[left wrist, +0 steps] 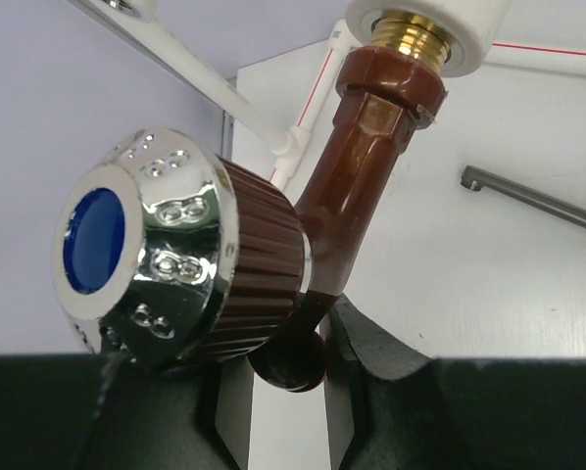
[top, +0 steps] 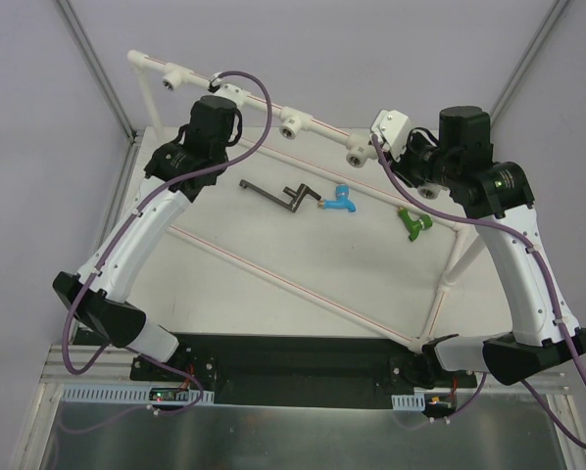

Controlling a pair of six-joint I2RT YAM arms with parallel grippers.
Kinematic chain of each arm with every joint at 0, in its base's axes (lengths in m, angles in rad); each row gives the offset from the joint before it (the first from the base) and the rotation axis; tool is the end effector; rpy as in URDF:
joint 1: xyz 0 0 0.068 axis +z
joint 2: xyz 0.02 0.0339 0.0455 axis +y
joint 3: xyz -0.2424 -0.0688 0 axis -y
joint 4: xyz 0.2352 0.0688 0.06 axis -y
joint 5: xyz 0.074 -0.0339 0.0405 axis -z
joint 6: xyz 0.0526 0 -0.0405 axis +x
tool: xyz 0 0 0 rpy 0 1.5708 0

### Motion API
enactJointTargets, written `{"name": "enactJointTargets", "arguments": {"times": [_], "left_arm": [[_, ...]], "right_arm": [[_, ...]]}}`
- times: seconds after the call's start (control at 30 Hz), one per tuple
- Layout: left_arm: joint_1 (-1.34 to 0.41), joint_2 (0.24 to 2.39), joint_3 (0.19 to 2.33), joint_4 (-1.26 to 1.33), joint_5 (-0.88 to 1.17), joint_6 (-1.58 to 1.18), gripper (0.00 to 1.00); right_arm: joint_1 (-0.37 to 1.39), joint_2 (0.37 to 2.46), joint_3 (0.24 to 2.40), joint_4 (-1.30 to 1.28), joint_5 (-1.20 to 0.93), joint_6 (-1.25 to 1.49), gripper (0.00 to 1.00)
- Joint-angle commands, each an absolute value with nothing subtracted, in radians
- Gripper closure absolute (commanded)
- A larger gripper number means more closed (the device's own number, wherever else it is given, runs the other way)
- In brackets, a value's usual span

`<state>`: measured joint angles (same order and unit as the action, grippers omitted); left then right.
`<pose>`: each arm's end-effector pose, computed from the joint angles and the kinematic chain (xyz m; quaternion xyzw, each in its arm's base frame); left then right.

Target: Install the water faucets

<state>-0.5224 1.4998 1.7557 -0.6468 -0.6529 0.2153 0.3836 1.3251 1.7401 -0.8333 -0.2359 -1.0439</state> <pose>0.2952 -0.1331 0.4288 0.1174 0.7985 0.1827 0.5615 0.2425 0.1111 0.4475 -0.5936 0.5875 -0.0821 0.5439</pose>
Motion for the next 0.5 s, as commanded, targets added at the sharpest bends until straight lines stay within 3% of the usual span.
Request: {"name": "enactJointTargets", "arguments": {"times": [0.0,0.47], "left_arm": [[-0.627,1.516,1.744,-0.422,-0.595,0.379,1.0],[-0.647,1.482,1.625,-0.278,-0.663,0.494,1.0]], "right_arm": [[0.417,1.333,1.71,-0.942,-0.278,-0.976,0.98],[0.42,1.331,1.709,-0.943,-0.275,-0.982,0.98]]}}
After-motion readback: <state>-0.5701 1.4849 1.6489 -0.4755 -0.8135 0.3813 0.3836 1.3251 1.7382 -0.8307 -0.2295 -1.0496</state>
